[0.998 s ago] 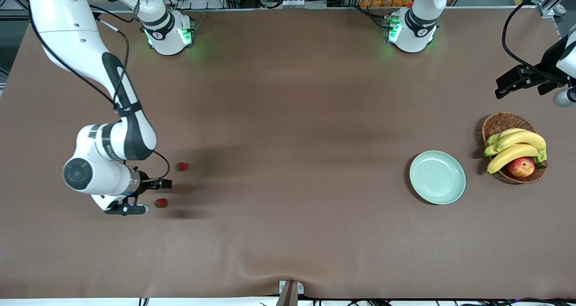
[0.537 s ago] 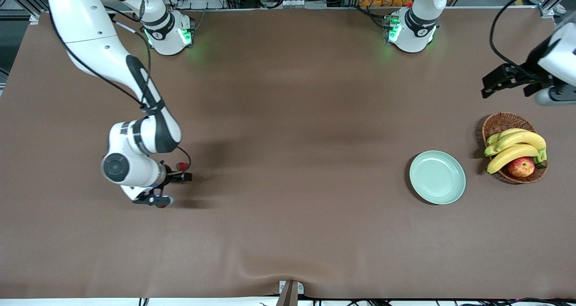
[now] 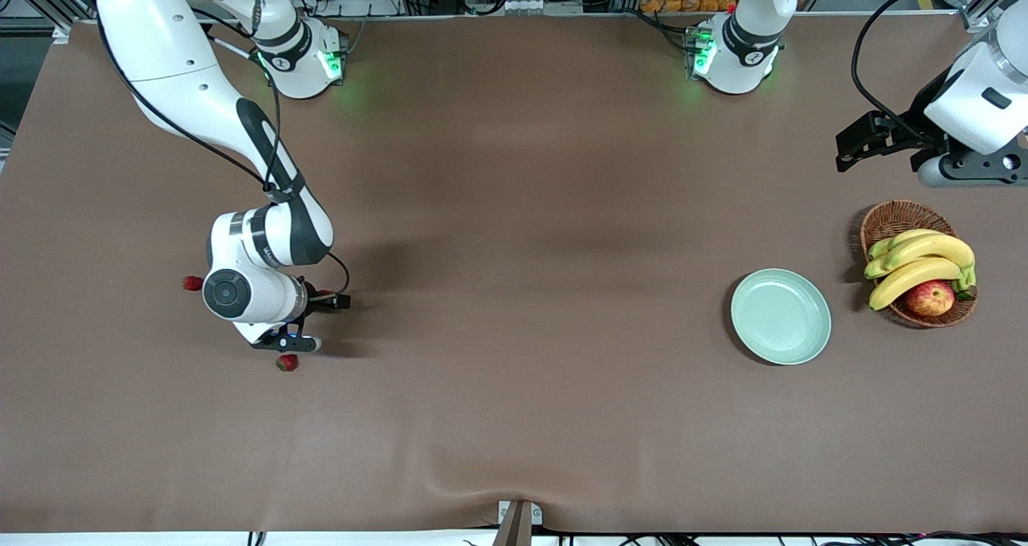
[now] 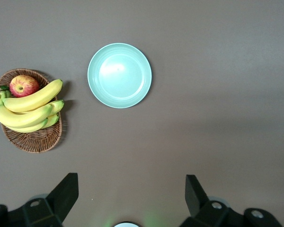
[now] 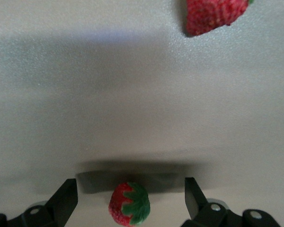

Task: Collect all strawberries into plate
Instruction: 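Close the right gripper on the strawberry and lift it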

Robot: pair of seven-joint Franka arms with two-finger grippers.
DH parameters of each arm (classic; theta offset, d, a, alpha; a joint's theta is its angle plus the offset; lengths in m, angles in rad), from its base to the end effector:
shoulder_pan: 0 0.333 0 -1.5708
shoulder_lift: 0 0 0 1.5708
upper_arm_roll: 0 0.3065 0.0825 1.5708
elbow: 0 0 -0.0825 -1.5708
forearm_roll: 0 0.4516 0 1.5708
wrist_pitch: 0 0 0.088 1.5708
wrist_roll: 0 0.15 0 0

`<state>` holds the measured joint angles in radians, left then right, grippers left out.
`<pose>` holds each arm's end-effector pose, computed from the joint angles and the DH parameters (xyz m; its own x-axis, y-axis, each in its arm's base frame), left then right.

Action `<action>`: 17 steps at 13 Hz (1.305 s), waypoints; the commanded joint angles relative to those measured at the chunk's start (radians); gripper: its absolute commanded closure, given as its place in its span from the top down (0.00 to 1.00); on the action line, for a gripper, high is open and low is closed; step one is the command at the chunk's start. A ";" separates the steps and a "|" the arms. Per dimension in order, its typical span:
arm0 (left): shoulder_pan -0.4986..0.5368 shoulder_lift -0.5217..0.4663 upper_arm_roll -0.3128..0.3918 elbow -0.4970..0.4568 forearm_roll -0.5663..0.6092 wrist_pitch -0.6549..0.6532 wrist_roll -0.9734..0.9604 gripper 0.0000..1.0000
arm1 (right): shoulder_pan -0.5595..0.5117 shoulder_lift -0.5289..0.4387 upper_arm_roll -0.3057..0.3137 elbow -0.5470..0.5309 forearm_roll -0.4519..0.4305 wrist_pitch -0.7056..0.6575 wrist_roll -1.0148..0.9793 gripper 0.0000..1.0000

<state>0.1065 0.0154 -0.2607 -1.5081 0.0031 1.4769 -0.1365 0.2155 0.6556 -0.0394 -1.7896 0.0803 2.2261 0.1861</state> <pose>0.6081 -0.0930 0.5883 0.9988 -0.0174 -0.0458 -0.0177 -0.9998 -0.0054 0.6478 0.1196 0.0669 0.9740 -0.0603 -0.2184 -0.0589 -0.9982 0.0131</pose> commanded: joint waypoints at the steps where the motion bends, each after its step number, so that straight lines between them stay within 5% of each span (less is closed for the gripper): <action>1: -0.013 0.005 -0.011 0.011 -0.012 0.013 0.008 1.00 | -0.004 -0.040 0.001 -0.039 0.012 -0.020 0.010 1.00; 3: -0.011 -0.006 -0.011 0.014 -0.011 0.013 0.009 1.00 | -0.002 -0.044 0.001 -0.039 0.012 -0.037 0.010 0.83; 7: 0.001 -0.014 -0.006 0.006 -0.017 0.000 0.009 1.00 | -0.002 -0.044 0.003 -0.037 0.012 -0.040 0.010 0.11; 8: 0.001 -0.012 -0.005 0.008 -0.017 0.002 0.009 1.00 | -0.002 -0.048 0.003 -0.037 0.012 -0.040 0.010 0.00; 17: -0.004 0.040 -0.008 -0.001 -0.008 0.051 0.008 1.00 | 0.001 -0.172 0.006 0.016 0.010 -0.039 -0.014 0.00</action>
<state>0.0997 0.0490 -0.2678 -1.5063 0.0023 1.5109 -0.1365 0.2155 0.5260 -0.0378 -1.7755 0.0894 2.1921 0.1840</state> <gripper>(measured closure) 0.000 0.665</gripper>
